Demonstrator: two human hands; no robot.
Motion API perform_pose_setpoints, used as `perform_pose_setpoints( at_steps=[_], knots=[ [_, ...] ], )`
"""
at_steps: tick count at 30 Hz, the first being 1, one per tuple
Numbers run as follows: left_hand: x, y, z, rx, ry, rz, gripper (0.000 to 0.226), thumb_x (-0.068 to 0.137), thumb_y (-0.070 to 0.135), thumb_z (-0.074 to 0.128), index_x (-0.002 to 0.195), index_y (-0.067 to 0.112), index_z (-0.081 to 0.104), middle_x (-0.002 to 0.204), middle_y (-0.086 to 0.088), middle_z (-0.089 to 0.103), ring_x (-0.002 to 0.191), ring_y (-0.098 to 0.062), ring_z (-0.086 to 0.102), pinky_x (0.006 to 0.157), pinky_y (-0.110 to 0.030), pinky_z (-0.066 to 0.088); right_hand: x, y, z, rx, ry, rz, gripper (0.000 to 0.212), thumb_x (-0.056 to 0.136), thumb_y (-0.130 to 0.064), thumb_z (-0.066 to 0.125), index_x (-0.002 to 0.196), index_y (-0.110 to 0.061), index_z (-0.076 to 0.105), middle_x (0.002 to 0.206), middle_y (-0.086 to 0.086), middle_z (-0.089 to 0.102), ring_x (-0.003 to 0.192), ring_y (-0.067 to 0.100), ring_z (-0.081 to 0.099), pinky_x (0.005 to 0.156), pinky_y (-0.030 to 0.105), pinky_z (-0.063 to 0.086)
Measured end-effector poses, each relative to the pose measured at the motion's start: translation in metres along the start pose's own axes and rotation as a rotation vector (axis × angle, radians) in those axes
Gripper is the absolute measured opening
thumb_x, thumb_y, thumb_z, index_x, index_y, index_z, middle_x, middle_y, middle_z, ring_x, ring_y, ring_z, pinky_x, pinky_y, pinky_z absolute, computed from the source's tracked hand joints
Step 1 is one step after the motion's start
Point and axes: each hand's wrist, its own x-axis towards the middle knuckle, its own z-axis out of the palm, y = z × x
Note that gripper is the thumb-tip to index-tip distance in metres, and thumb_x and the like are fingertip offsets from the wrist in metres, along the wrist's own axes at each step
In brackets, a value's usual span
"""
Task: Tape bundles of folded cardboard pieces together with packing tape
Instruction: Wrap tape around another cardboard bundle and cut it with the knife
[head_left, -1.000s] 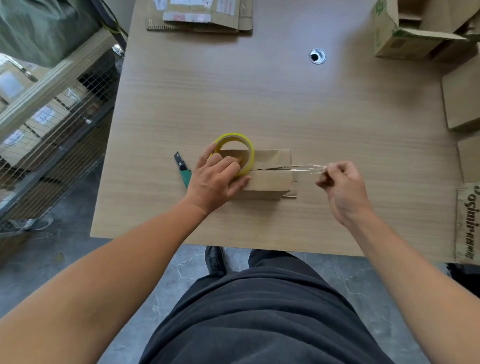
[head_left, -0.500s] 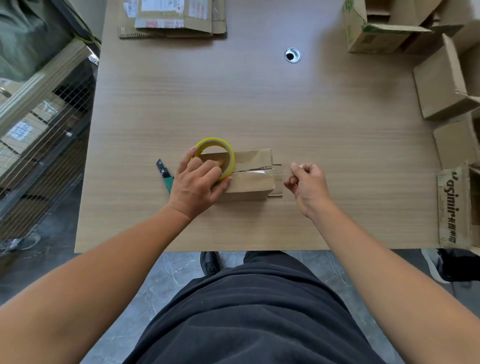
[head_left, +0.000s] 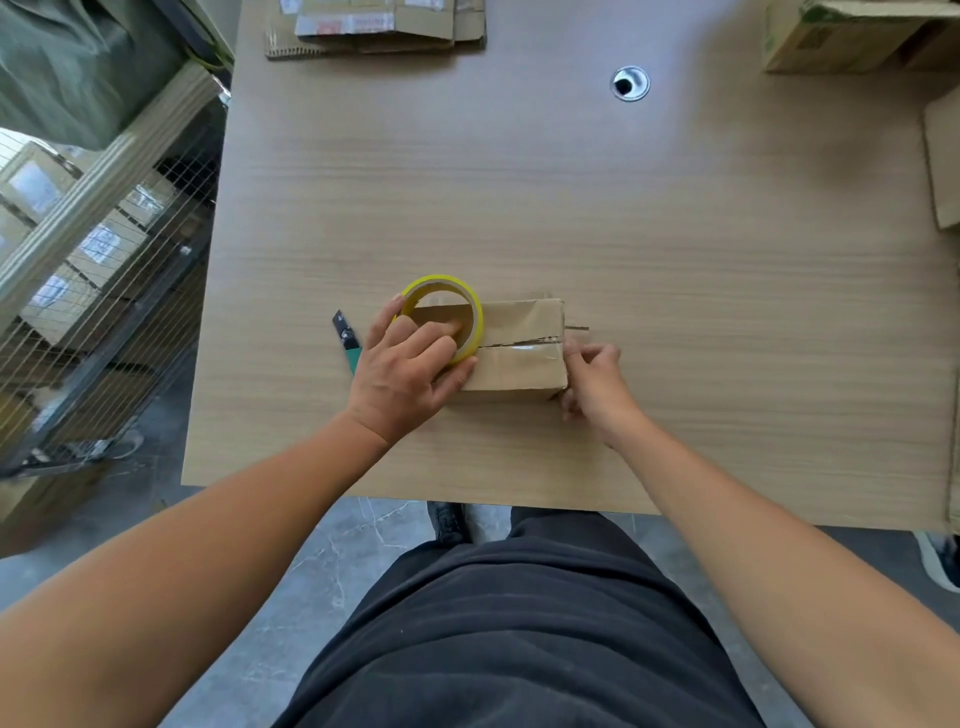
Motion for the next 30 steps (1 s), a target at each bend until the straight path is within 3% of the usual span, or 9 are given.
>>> perform_pose_setpoints(
  at_steps=[2,4,6,8,12,16,20,26,30],
  knots=[
    [0.001,0.001,-0.001,0.004,-0.010,-0.004,0.032,0.095,0.036,0.068,0.073,0.014,0.058,0.102,0.003,0.073,0.074,-0.026,0.056,0.112,-0.050,0.039,0.000,-0.005,-0.010,-0.236,0.108,-0.107,0.042,0.103,-0.048,0.050,0.123,-0.015,0.035,0.096,0.012,0.064,0.071,0.026,0.062,0.064,0.037,0.052],
    [0.002,0.001,-0.003,0.007,-0.016,-0.006,0.032,0.095,0.036,0.068,0.073,0.014,0.059,0.102,0.002,0.072,0.074,-0.026,0.056,0.111,-0.051,0.039,-0.006,-0.013,-0.009,-0.217,0.257,-0.326,0.029,0.104,-0.038,0.051,0.122,-0.017,0.041,0.111,0.009,0.061,0.100,0.028,0.061,0.081,0.031,0.046],
    [0.003,0.002,-0.004,0.008,-0.024,-0.007,0.033,0.095,0.036,0.068,0.074,0.014,0.058,0.101,0.001,0.072,0.074,-0.026,0.056,0.111,-0.052,0.040,-0.016,-0.021,0.006,-0.106,0.076,-0.455,0.040,0.104,-0.039,0.049,0.139,-0.019,0.042,0.138,0.002,0.050,0.130,0.016,0.048,0.101,0.018,0.039],
    [0.005,0.002,-0.005,0.013,-0.036,-0.016,0.033,0.095,0.036,0.068,0.074,0.013,0.058,0.101,0.001,0.072,0.074,-0.026,0.056,0.110,-0.052,0.040,-0.021,-0.027,0.019,0.000,-0.189,-0.414,0.068,0.100,-0.047,0.048,0.159,-0.025,0.021,0.162,-0.009,0.026,0.147,0.000,0.025,0.116,0.013,0.023],
    [0.006,0.001,-0.006,0.004,-0.040,-0.031,0.033,0.095,0.037,0.067,0.074,0.013,0.059,0.102,0.001,0.072,0.076,-0.028,0.059,0.110,-0.052,0.040,-0.008,-0.028,0.004,0.389,-0.386,-0.202,0.081,0.095,-0.062,0.049,0.162,-0.036,0.013,0.160,-0.009,0.039,0.141,0.004,0.044,0.111,0.025,0.043],
    [0.002,0.003,-0.003,-0.007,-0.011,-0.049,0.031,0.095,0.036,0.067,0.075,0.014,0.060,0.100,0.001,0.071,0.075,-0.027,0.057,0.113,-0.051,0.037,-0.007,-0.012,0.002,0.013,-0.449,-0.192,0.078,0.096,-0.076,0.017,0.162,-0.034,0.016,0.166,-0.013,0.025,0.152,0.005,0.022,0.128,0.039,0.015],
    [0.003,0.002,-0.002,-0.021,-0.007,-0.045,0.030,0.096,0.036,0.065,0.077,0.014,0.060,0.097,0.001,0.071,0.076,-0.027,0.056,0.115,-0.048,0.035,-0.018,-0.011,0.004,-0.123,-0.323,-0.153,0.094,0.086,-0.085,0.008,0.162,-0.031,0.021,0.167,-0.010,0.021,0.154,0.008,0.016,0.128,0.035,0.008],
    [0.000,0.003,0.002,-0.031,0.028,-0.030,0.029,0.096,0.035,0.064,0.077,0.014,0.060,0.095,0.001,0.070,0.075,-0.027,0.055,0.114,-0.049,0.037,-0.046,0.029,0.018,0.028,-0.234,-0.143,0.090,0.089,-0.077,0.011,0.162,-0.025,0.008,0.169,-0.013,0.003,0.147,-0.008,0.002,0.122,0.022,0.002],
    [0.001,0.001,0.004,-0.042,0.031,-0.022,0.029,0.097,0.035,0.063,0.079,0.013,0.062,0.095,0.001,0.069,0.076,-0.027,0.055,0.114,-0.048,0.036,-0.043,0.015,0.008,-0.012,-0.220,-0.166,0.079,0.098,-0.072,0.013,0.160,-0.025,0.029,0.166,-0.008,0.028,0.153,0.006,0.019,0.127,0.033,0.010]
  ],
)
